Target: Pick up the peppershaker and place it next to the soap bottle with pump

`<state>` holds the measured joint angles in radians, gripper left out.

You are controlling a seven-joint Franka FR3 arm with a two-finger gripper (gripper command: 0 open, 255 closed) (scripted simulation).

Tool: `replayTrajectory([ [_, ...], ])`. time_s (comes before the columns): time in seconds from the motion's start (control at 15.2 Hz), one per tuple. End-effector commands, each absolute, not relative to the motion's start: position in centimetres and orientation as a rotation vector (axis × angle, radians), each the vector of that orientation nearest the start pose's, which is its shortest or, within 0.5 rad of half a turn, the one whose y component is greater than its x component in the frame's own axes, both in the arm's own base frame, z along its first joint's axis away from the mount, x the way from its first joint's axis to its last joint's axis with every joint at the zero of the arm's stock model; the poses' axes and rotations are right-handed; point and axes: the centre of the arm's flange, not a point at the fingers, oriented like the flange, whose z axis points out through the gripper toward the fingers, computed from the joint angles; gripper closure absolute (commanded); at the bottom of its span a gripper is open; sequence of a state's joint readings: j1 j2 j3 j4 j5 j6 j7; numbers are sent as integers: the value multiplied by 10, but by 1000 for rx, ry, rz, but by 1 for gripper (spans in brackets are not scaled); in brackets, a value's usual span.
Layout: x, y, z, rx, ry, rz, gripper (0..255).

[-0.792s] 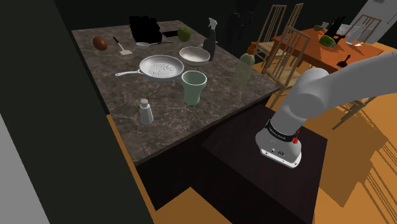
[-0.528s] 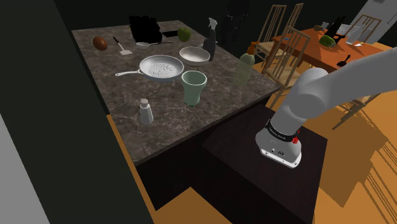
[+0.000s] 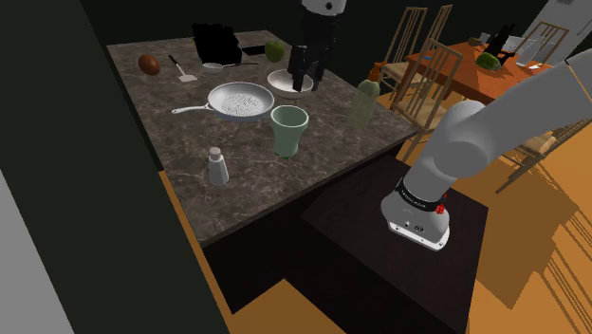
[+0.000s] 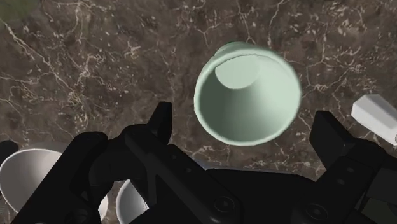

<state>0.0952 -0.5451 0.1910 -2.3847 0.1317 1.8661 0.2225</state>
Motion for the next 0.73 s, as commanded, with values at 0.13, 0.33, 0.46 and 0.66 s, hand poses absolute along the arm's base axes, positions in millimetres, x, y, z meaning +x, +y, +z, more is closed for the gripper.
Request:
replayTrajectory([
  [0.13,389,173,496,-3117,7,-20,0],
  [0.33,402,209,483,-3123,12,-19,0],
  [0.46,412,233,473,-3126,16,-18,0],
  [0.66,425,268,459,-3132,21,-17,0],
])
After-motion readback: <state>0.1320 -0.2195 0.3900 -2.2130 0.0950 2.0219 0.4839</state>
